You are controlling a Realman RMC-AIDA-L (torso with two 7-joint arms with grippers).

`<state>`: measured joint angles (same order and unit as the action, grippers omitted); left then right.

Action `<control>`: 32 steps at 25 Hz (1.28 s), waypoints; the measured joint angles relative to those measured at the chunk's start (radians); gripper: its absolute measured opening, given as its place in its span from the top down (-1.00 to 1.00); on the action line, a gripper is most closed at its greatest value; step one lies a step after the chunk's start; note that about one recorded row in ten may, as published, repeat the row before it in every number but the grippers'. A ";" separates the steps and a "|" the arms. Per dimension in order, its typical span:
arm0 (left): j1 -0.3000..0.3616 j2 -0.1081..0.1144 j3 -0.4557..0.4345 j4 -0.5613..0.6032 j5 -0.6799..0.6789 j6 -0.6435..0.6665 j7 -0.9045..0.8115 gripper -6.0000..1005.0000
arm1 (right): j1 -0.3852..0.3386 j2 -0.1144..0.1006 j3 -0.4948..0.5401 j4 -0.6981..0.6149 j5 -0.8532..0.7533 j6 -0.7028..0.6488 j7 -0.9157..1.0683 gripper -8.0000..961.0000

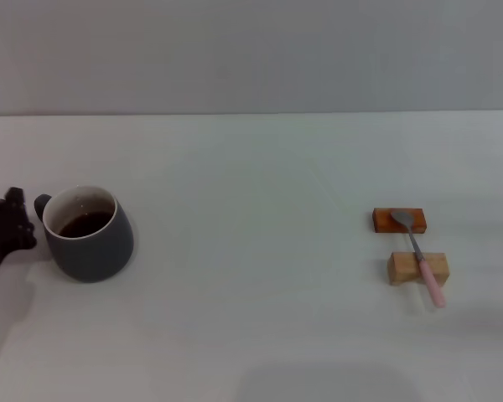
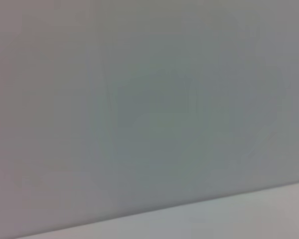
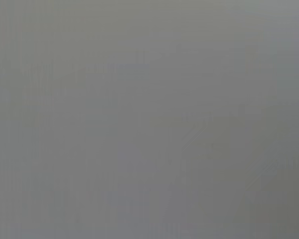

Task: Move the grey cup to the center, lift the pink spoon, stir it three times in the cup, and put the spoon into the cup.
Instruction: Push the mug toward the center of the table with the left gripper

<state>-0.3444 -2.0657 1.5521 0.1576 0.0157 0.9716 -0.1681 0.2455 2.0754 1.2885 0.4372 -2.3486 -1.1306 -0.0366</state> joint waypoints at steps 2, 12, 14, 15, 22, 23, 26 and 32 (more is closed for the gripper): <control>0.000 0.001 0.027 0.002 0.000 -0.002 0.000 0.99 | 0.001 0.000 0.000 0.000 0.000 0.000 -0.001 -0.46; 0.000 0.005 0.106 0.010 0.002 0.005 0.000 0.99 | 0.005 -0.002 0.000 0.000 0.000 0.000 -0.002 -0.46; 0.000 0.006 0.125 0.012 0.003 0.014 0.000 0.99 | 0.006 -0.002 0.000 0.000 0.000 0.000 -0.002 -0.46; -0.001 0.006 0.138 0.013 0.003 0.023 0.000 0.99 | 0.006 -0.002 0.000 0.000 0.000 0.000 -0.002 -0.46; 0.002 0.000 0.216 0.040 0.003 0.032 -0.032 0.99 | 0.011 -0.002 0.000 0.000 0.000 0.000 -0.002 -0.46; 0.005 -0.001 0.228 0.048 0.003 0.032 -0.041 0.99 | 0.011 -0.002 0.000 0.000 0.000 0.000 -0.003 -0.46; 0.022 -0.008 0.260 0.081 0.003 0.030 -0.053 0.99 | 0.013 -0.002 0.000 0.000 0.000 0.000 -0.003 -0.46; 0.059 -0.013 0.340 0.162 -0.008 -0.008 -0.102 0.99 | 0.015 -0.002 0.000 0.000 0.000 0.000 -0.003 -0.46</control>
<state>-0.2857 -2.0786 1.8918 0.3197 0.0079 0.9639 -0.2696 0.2607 2.0739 1.2885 0.4372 -2.3486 -1.1306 -0.0393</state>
